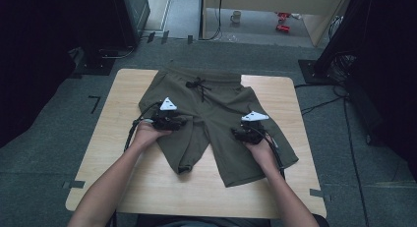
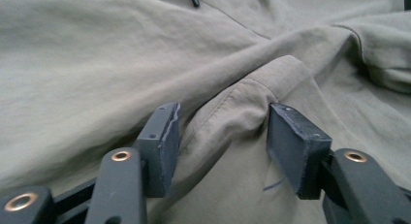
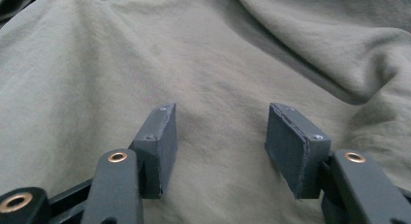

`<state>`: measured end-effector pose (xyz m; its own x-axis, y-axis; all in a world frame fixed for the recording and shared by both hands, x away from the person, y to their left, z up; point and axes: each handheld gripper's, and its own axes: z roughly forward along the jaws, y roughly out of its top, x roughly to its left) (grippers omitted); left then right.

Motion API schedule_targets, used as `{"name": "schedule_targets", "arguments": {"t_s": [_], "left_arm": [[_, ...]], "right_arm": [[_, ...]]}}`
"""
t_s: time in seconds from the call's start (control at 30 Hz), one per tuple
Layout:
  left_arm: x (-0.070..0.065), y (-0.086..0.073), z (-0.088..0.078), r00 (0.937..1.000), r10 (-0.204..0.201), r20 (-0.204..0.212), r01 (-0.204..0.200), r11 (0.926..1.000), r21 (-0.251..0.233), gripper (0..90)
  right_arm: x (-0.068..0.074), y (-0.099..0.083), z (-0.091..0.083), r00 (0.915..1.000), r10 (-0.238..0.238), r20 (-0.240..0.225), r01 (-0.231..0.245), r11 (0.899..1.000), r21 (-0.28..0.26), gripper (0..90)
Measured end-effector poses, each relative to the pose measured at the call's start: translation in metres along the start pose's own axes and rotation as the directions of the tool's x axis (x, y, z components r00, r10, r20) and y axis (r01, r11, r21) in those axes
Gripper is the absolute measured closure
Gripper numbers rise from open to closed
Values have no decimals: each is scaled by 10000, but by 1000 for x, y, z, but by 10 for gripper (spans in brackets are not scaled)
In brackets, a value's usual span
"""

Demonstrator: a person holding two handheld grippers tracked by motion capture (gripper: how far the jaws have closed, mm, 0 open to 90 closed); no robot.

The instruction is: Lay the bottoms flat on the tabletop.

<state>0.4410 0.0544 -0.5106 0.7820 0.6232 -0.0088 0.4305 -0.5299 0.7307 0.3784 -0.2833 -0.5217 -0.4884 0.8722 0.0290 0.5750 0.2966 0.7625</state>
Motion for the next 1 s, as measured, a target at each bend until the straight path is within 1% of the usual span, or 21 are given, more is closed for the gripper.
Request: {"name": "schedule_targets", "arguments": {"t_s": [0.03, 0.07, 0.1, 0.13, 0.23, 0.3, 0.4, 0.53, 0.6, 0.73, 0.9, 0.93, 1.0], "left_arm": [[-1, 0, 1, 10000, 36, -8, -36, 9999, 101, 537], [-1, -1, -1, 9999, 100, -16, -100, 9999, 92, 570], [-1, -1, -3, 10000, 14, 35, -14, 9999, 124, 638], [0, -1, -5, 9998, -101, 173, 98, 9998, 155, 726], [1, -2, -18, 9987, -315, 391, 311, 9994, 117, 862], [2, -4, -31, 9979, -385, 516, 383, 9993, 57, 879], [1, -9, -54, 9977, -426, 520, 445, 9984, -359, 881], [-3, -18, -80, 9979, -465, 447, 498, 9959, -758, 880], [-4, -23, -92, 9965, -699, 463, 745, 9917, -1052, 879], [-5, -35, -115, 9943, -987, 400, 1038, 9820, -1579, 879], [-4, -53, -135, 9902, -1362, 296, 1392, 9748, -1743, 875], [-3, -57, -140, 9882, -1508, 269, 1532, 9717, -1797, 874], [0, -64, -146, 9854, -1673, 312, 1702, 9671, -1889, 872]], "right_arm": [[0, 0, 0, 10000, 2, 1, -2, 10000, 1, 447], [0, 0, 0, 10000, -2, 2, 2, 10000, 1, 447], [0, 0, 0, 10000, 0, 1, 0, 10000, 0, 447], [0, 0, 0, 10000, 0, 1, 0, 10000, 1, 447], [0, 0, 0, 10000, -1, 0, 1, 10000, 1, 447], [0, 0, 0, 10000, -3, -3, 3, 10000, 1, 447], [0, 0, 0, 10000, -10, -8, 10, 10000, 1, 446], [0, 0, 0, 10000, -17, -12, 17, 10000, 1, 446], [0, 0, 0, 10000, -19, -12, 19, 10000, -1, 446], [0, -1, -1, 10000, -76, -43, 76, 10000, 2, 439], [2, -2, -2, 9997, -175, -174, 175, 9998, 25, 405], [2, -2, -2, 9996, -204, -203, 205, 9998, 38, 395], [3, -2, -2, 9994, -238, -247, 240, 9997, 56, 380]]}}
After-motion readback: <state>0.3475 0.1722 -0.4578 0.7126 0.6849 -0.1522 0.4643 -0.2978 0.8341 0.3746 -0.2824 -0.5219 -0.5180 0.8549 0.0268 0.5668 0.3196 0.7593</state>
